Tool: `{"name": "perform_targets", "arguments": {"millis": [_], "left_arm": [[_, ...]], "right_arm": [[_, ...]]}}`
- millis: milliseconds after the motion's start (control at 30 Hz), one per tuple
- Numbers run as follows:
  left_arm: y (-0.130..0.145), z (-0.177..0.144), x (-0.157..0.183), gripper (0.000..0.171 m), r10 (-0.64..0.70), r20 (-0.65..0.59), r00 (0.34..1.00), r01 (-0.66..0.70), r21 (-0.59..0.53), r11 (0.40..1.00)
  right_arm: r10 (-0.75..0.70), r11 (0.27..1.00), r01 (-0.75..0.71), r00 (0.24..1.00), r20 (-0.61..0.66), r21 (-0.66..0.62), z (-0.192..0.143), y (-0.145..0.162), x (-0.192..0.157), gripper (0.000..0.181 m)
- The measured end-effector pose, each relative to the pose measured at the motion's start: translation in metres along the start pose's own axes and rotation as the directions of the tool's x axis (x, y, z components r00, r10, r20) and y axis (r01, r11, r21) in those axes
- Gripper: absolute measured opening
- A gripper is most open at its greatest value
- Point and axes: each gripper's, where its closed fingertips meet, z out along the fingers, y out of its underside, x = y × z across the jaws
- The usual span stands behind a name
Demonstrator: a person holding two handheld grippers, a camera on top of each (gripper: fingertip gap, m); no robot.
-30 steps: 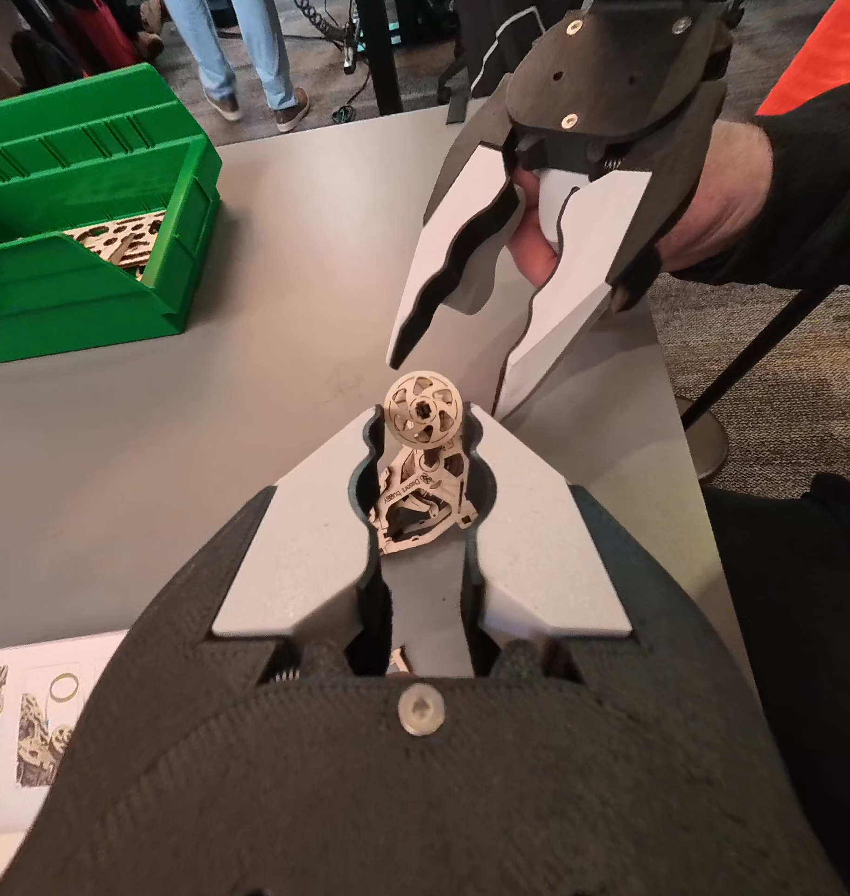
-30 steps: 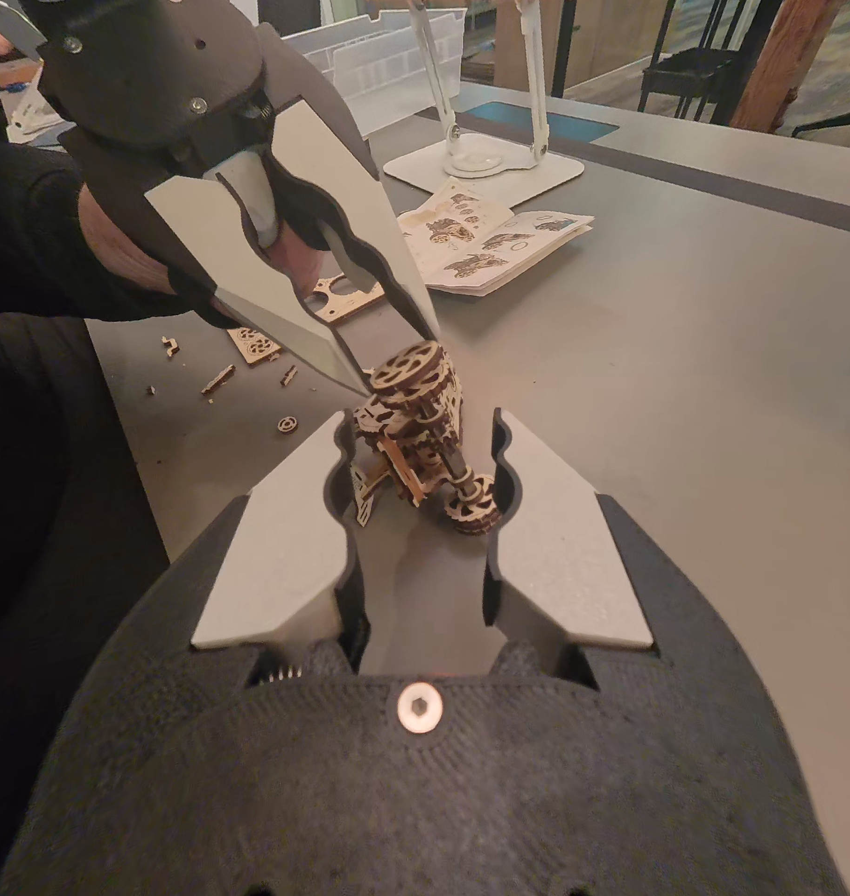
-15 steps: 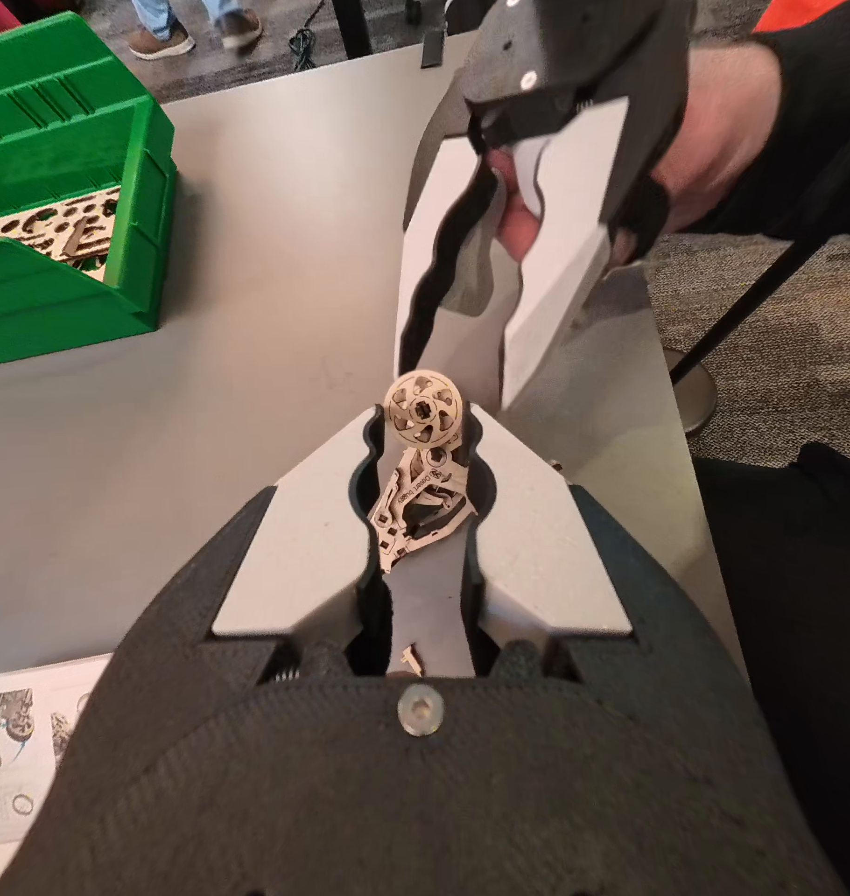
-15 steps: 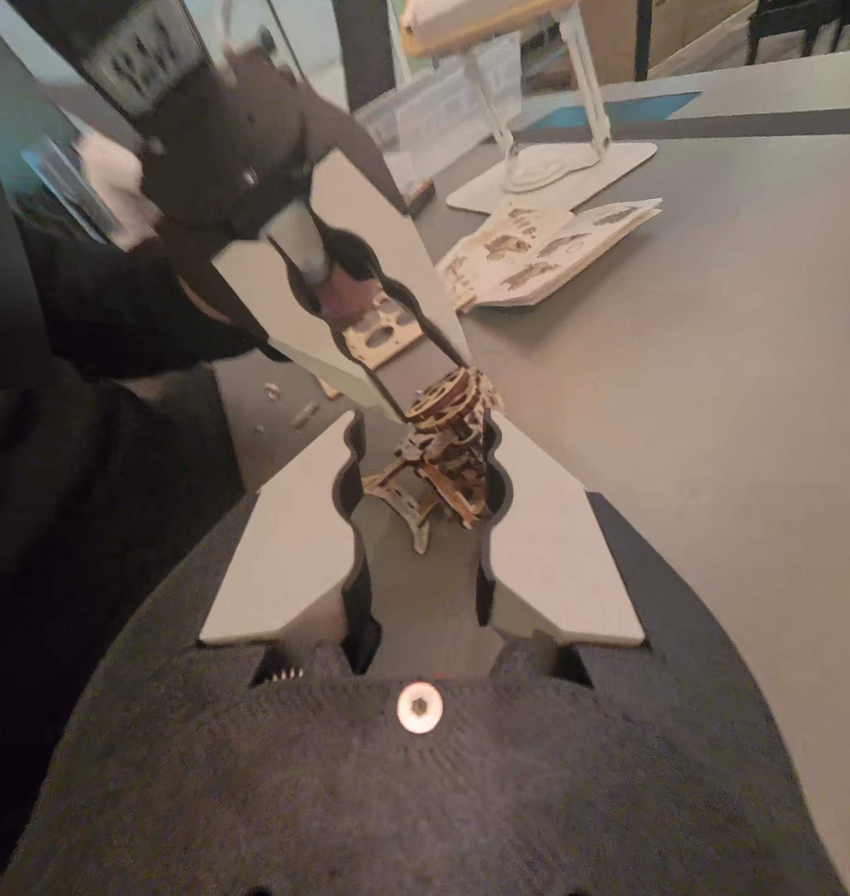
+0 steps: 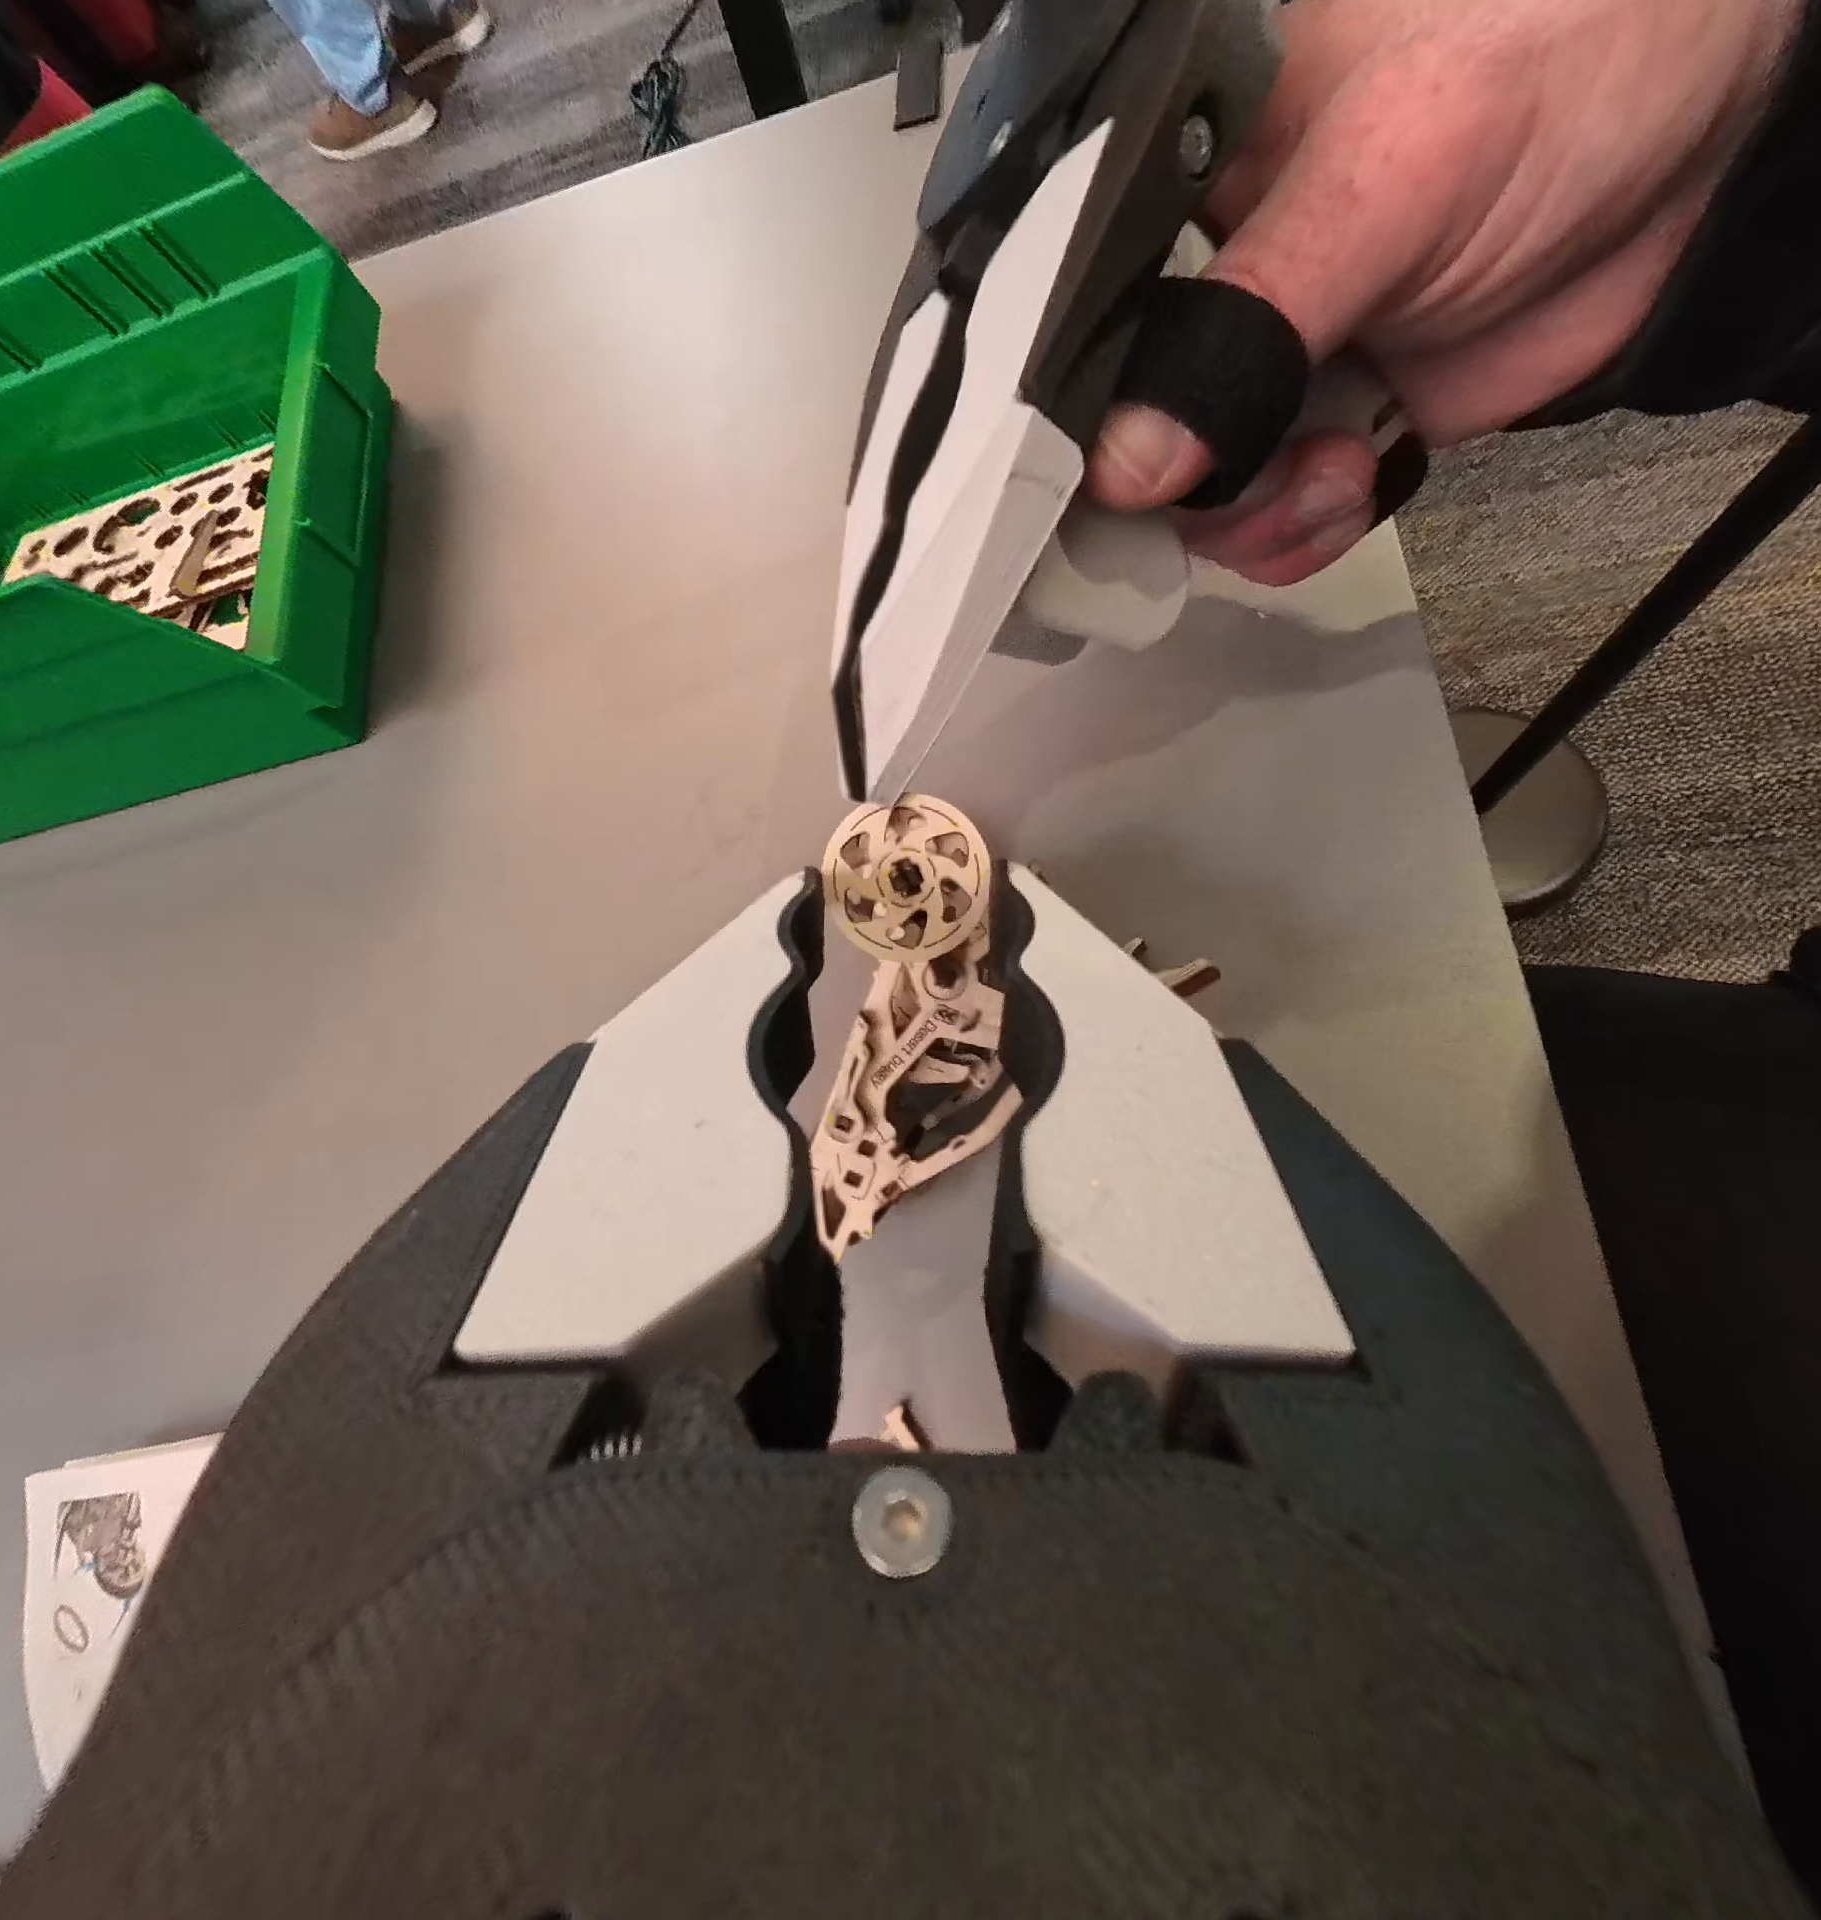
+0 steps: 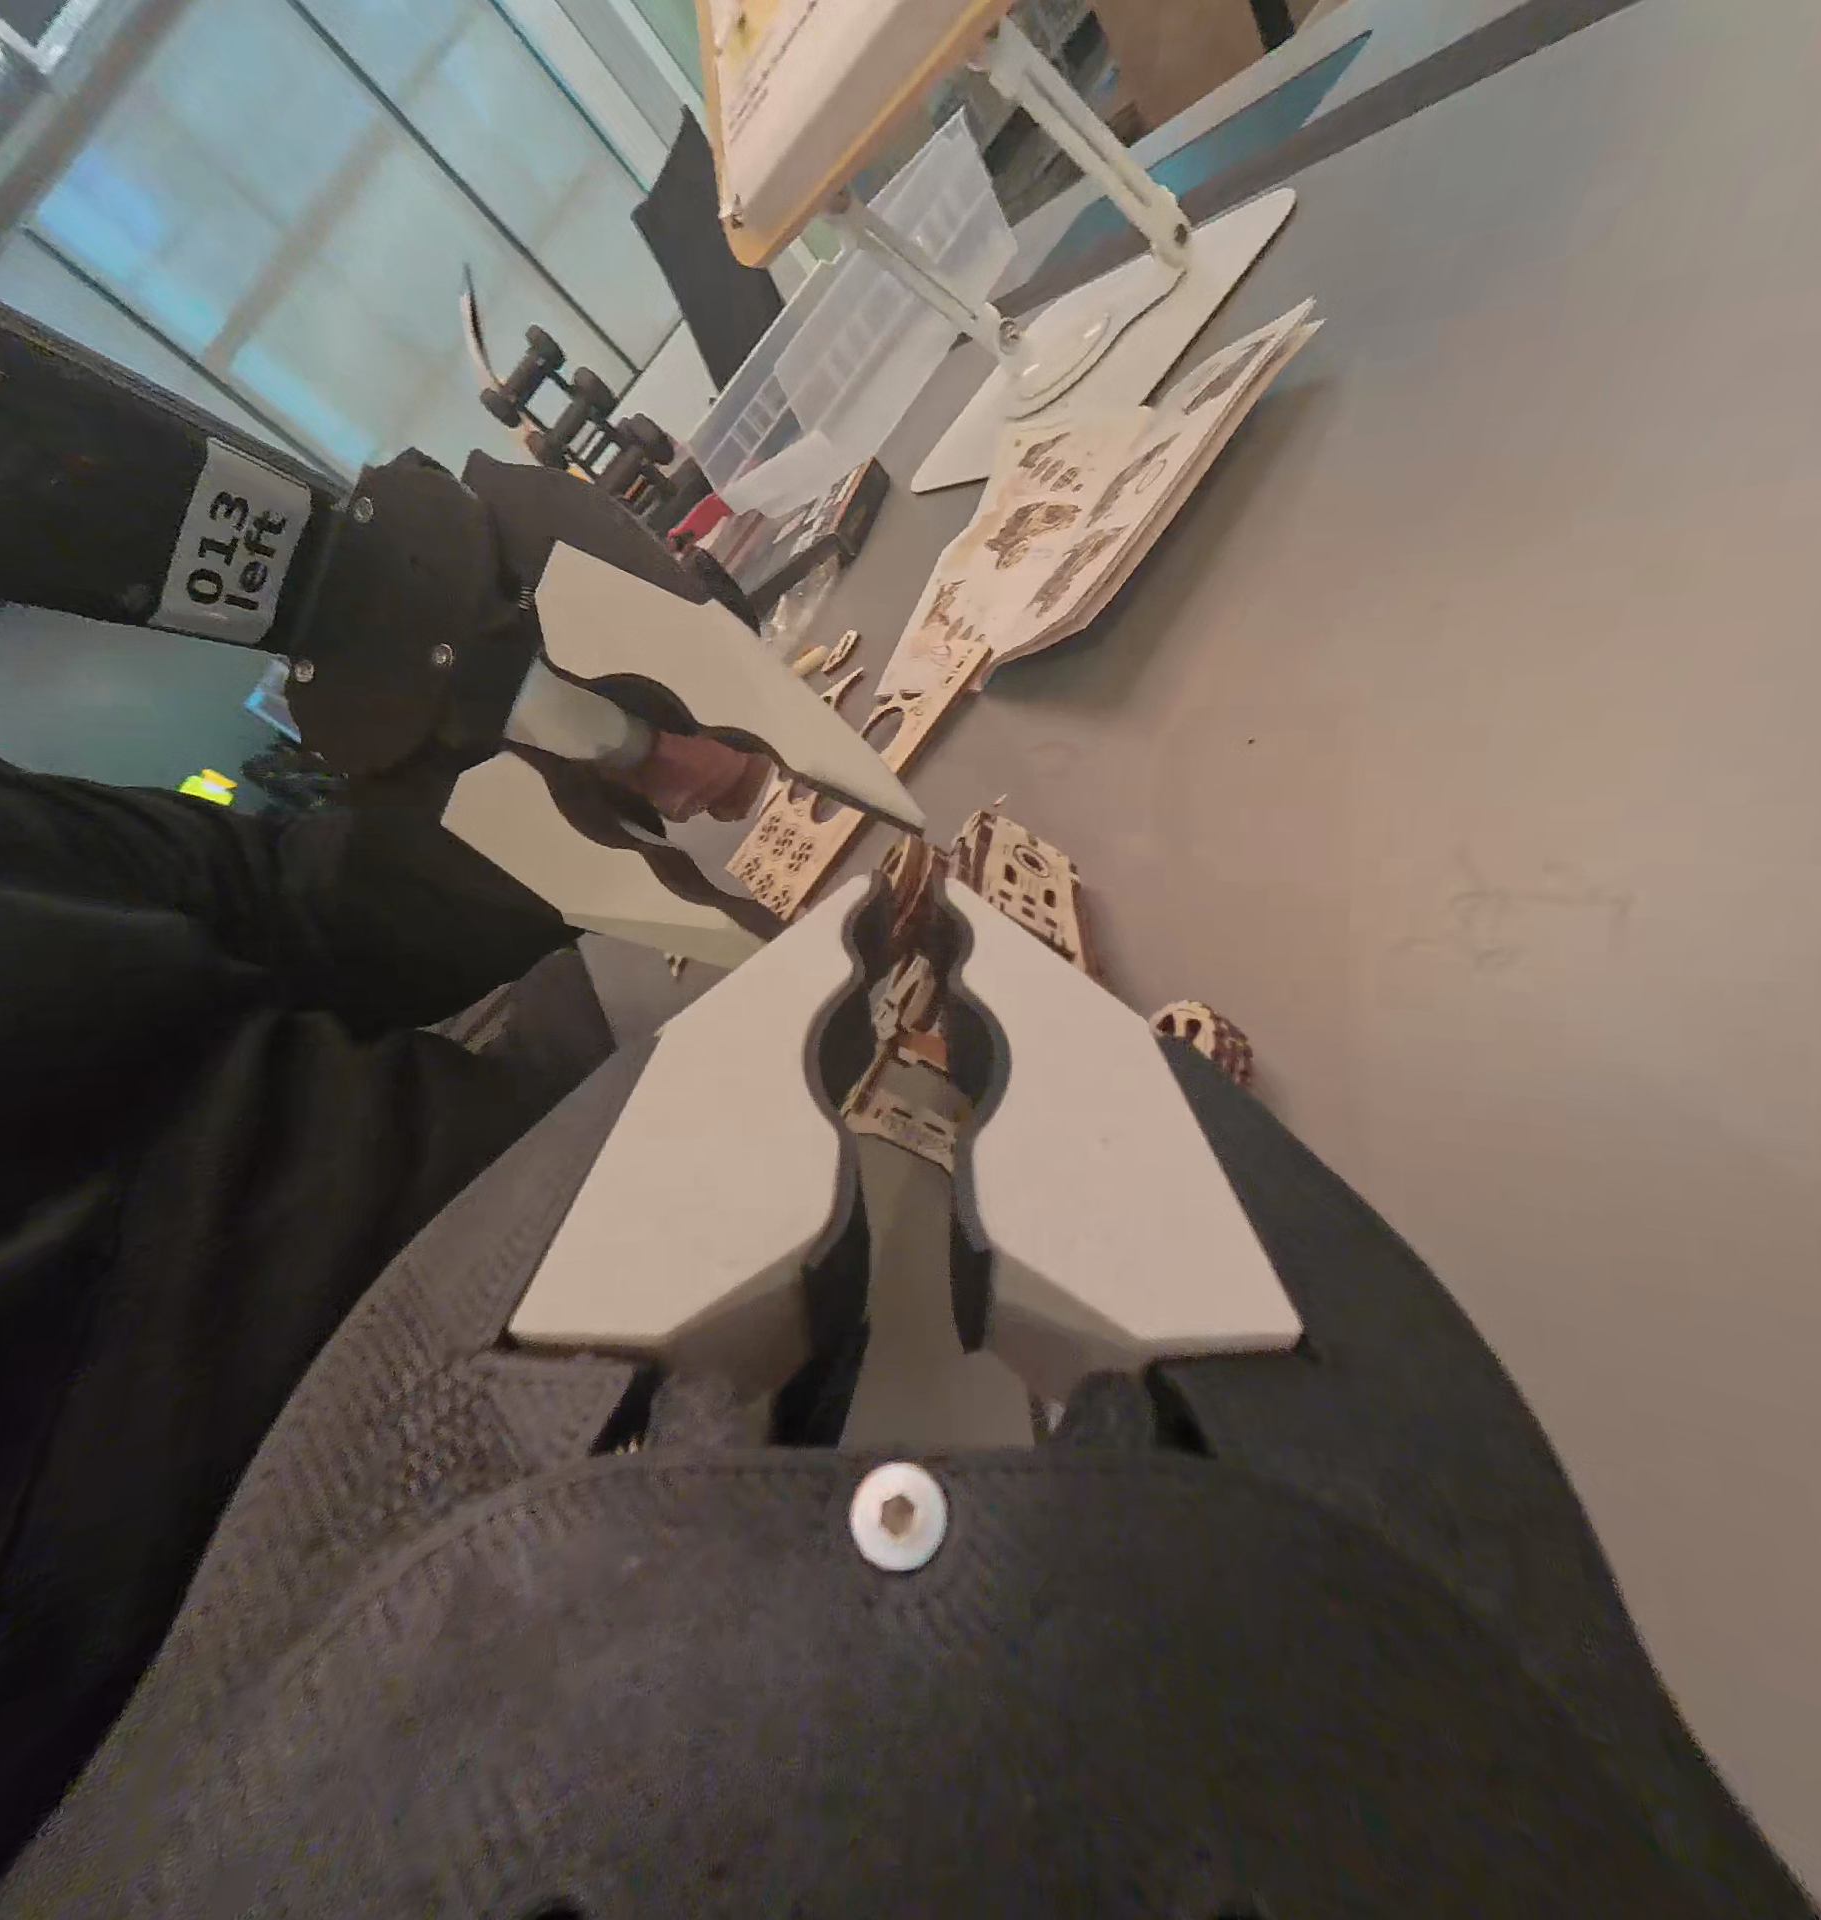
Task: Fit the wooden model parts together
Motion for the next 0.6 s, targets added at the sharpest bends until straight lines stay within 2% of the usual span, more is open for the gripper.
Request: {"name": "perform_targets", "arguments": {"millis": [300,467,600], "left_arm": [[0.0005,0.0023,-0.0007,0.029,-0.052,0.008,0.999,0.051,0.069,0.996],[0.0000,0.0038,-0.0013,0.030,-0.050,0.018,0.999,0.049,0.058,0.997],[0.0008,0.0039,0.0011,0.033,-0.048,0.008,0.999,0.048,0.048,0.998]], "right_arm": [[-0.076,0.997,0.075,0.995,-0.068,-0.021,0.0007,-0.0004,0.0017,0.003],[-0.109,0.994,0.108,0.990,-0.085,-0.015,0.0002,-0.0013,0.0024,0.002],[-0.120,0.993,0.121,0.986,-0.113,0.003,-0.0039,-0.0036,0.0044,0.016]]}}
